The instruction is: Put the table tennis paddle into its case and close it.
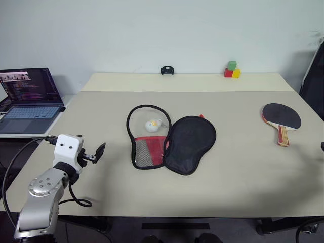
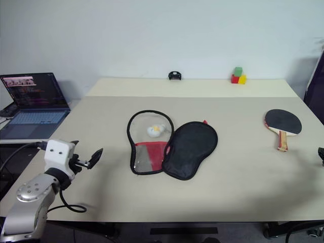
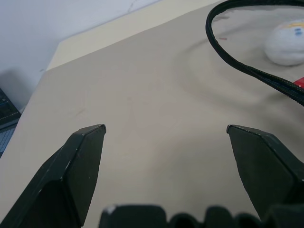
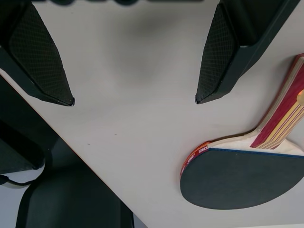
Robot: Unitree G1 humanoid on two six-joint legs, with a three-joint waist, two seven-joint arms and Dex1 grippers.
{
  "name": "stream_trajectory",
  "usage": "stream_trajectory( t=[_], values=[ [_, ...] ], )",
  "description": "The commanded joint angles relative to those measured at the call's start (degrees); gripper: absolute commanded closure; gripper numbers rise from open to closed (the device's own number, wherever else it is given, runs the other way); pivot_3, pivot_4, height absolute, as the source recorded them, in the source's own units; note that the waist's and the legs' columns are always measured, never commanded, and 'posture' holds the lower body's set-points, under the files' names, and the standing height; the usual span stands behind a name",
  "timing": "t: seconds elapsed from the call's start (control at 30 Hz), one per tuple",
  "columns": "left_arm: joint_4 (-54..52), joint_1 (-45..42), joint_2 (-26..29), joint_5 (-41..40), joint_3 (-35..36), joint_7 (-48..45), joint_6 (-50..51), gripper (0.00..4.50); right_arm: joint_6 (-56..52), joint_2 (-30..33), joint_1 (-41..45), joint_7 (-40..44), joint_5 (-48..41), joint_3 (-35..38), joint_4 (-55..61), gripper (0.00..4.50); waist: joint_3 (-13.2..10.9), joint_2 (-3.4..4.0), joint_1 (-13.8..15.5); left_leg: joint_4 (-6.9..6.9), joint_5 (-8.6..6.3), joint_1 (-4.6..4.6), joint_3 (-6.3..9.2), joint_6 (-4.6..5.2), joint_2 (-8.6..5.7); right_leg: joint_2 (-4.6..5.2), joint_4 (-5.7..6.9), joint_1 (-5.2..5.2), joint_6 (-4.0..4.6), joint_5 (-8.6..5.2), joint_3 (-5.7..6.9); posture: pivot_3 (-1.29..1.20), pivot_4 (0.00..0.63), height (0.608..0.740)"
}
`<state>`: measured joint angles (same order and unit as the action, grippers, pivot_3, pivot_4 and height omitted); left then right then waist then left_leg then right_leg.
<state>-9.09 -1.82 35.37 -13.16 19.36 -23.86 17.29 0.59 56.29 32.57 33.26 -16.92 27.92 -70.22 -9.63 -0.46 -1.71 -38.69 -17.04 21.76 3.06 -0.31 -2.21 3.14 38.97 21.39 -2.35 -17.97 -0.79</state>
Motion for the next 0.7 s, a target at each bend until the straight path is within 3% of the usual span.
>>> stream_trajectory(
  t=[0.03,0.4,0.7],
  values=[
    [1.3,-2.2,0.7,0.4,-0.2,-1.3,-2.2,0.06,-0.6,1.6,0.4,0.5,0.0,0.2,1.6,0.04,0.0,0.00,0.0,0.00,0.00,0.00,0.00,0.00,0.00,0.00,0.00,0.00,0.00,0.00,0.00,0.00,0.150,0.740],
    [8.7,-8.0,-0.1,0.2,-2.2,-4.1,-5.4,0.06,-2.0,3.3,-1.4,3.4,-1.4,1.7,6.9,0.04,0.0,0.00,0.0,-0.01,0.00,0.00,-0.02,0.00,0.00,0.00,0.00,0.00,-0.01,0.01,-0.01,0.00,0.150,0.740],
    [9.9,-8.2,2.4,-3.2,0.4,-9.6,-5.9,0.06,-7.4,-1.8,-4.3,9.8,-4.9,0.8,18.1,0.04,0.0,-0.01,-0.2,-0.01,-0.01,-0.04,-0.03,0.02,0.04,-0.02,0.02,0.00,-0.02,0.01,-0.02,0.00,0.150,0.740]
  ],
)
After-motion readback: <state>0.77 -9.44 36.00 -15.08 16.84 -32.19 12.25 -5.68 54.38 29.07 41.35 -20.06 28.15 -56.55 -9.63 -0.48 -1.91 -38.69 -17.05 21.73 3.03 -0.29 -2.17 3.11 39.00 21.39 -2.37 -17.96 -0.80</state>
